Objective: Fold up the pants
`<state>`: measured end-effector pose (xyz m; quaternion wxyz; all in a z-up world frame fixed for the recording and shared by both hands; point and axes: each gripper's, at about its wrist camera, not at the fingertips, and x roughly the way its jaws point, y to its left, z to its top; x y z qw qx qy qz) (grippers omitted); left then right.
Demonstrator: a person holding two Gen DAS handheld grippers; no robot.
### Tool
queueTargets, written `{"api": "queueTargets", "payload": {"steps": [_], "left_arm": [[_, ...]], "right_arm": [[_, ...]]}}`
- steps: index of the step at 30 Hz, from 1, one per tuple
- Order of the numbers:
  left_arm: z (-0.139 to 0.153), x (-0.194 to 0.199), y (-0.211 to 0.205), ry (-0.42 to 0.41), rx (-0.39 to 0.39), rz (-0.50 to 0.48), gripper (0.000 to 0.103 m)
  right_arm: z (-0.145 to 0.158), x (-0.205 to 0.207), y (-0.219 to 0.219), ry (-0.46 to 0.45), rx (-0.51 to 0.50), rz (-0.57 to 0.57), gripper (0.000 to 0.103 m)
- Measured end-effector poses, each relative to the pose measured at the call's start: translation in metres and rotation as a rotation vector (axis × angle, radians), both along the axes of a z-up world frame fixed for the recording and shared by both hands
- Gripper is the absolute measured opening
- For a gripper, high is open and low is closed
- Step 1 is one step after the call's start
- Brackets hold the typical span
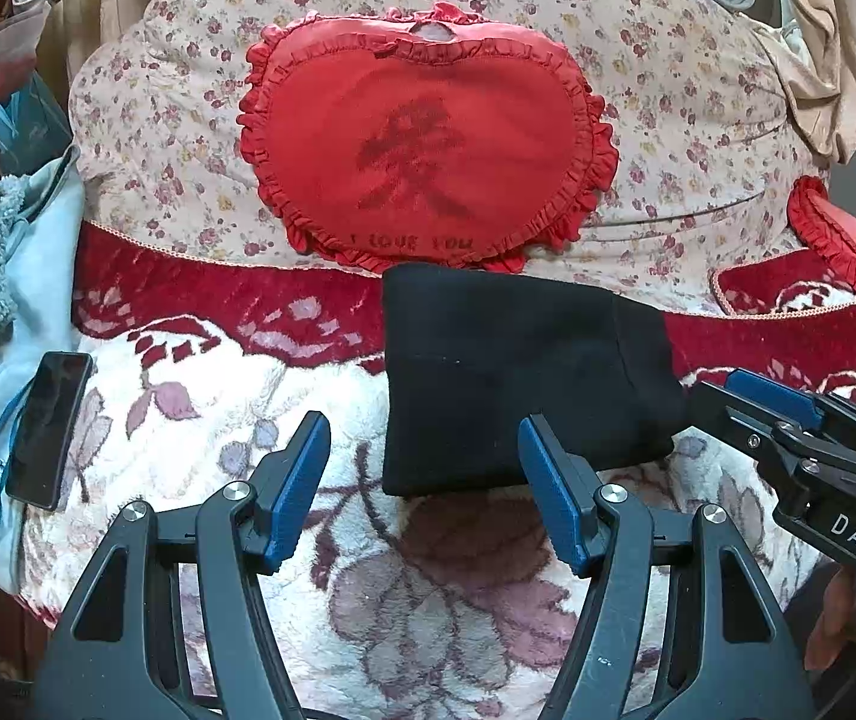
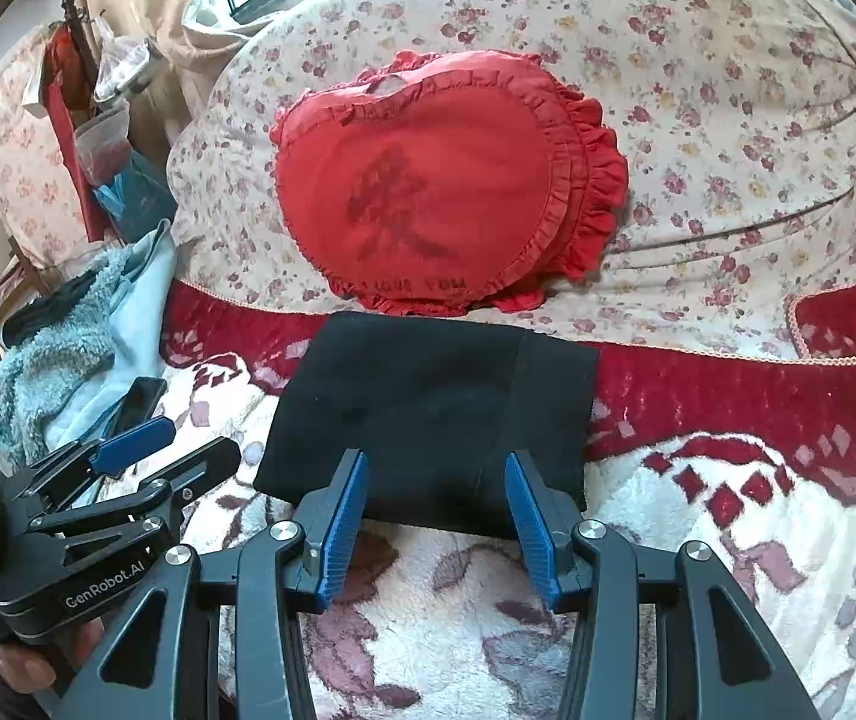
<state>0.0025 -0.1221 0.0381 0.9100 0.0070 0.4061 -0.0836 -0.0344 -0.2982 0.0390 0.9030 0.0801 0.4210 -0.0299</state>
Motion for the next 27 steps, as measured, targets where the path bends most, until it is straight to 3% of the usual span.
{"api": "queueTargets", "payload": {"steps": [27], "left_arm": [[-0.0037,-0.0017,0.0021,-0.004,0.006,0.003,0.065]], "right_arm": [[-0.0069,0.002,-0.0043,0.015,0.008,0.016,0.046]]}}
